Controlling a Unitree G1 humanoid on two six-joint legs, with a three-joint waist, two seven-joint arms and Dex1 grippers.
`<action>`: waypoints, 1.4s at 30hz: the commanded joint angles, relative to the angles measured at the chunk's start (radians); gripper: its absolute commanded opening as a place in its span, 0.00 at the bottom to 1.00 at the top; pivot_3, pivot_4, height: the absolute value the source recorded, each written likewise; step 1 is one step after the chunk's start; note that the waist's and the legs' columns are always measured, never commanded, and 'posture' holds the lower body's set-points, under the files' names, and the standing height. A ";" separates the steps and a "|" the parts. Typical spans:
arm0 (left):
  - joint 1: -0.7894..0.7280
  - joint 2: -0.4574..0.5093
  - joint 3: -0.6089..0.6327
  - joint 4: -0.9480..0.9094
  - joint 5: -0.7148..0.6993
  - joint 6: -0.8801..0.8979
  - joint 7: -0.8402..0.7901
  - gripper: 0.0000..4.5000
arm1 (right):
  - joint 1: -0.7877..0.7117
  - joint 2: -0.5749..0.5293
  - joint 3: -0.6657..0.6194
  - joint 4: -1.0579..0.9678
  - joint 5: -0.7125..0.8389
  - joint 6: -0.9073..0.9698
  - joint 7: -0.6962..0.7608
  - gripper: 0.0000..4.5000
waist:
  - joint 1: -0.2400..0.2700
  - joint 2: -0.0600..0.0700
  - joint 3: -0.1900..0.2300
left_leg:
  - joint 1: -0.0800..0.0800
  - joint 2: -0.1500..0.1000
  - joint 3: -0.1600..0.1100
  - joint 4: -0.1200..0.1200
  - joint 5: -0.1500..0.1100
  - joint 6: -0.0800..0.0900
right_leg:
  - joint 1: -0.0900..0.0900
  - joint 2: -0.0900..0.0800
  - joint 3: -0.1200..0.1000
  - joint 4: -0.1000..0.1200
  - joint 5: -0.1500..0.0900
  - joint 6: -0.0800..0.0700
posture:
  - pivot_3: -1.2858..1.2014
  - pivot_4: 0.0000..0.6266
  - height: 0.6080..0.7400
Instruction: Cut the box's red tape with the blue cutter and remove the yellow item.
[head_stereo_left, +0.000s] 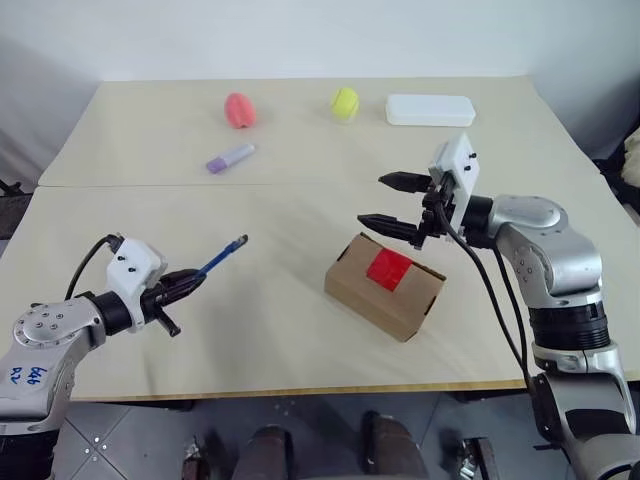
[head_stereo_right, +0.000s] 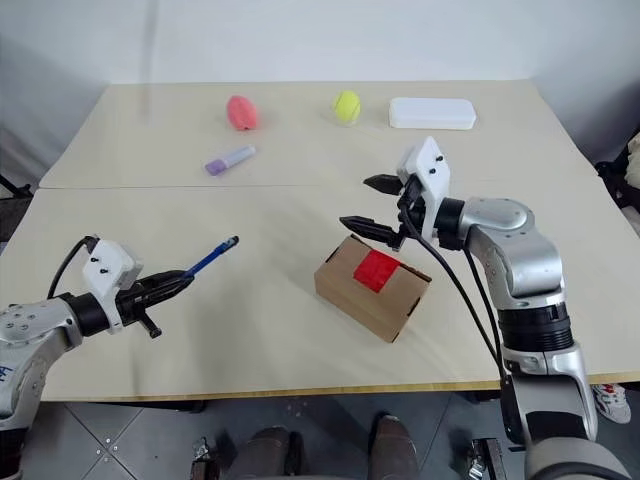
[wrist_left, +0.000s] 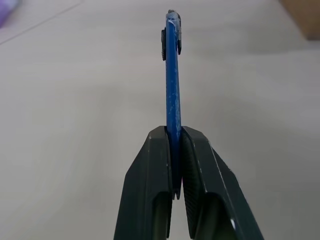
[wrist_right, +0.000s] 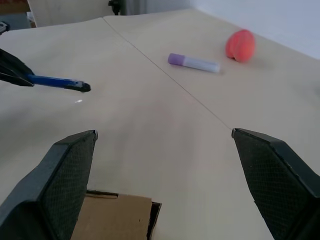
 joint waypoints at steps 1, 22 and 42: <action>0.028 0.016 0.014 -0.033 -0.052 -0.007 -0.074 0.08 | 0.017 -0.023 -0.032 -0.064 0.028 0.007 -0.009 1.00 | 0.000 0.000 0.000 | 0.000 0.000 0.001 0.000 -0.001 0.000 | 0.000 0.000 0.000 0.000 0.000 0.000 | 0.52 0.24 1.00; 0.117 0.045 -0.051 0.004 0.054 -0.205 -0.212 0.08 | 0.089 -0.027 -0.052 -0.126 0.058 0.005 -0.078 1.00 | -0.001 0.000 0.000 | 0.001 0.001 0.005 0.000 -0.003 0.002 | -0.001 0.000 -0.001 0.000 0.000 0.000 | 0.52 0.24 1.00; 0.322 -0.009 -0.124 -0.134 0.135 -0.297 -0.132 0.91 | 0.089 -0.055 -0.046 -0.126 0.060 -0.007 -0.059 1.00 | 0.001 0.000 0.000 | 0.001 0.002 0.011 0.001 -0.005 0.004 | -0.004 0.000 -0.001 0.000 0.000 0.000 | 0.52 0.24 1.00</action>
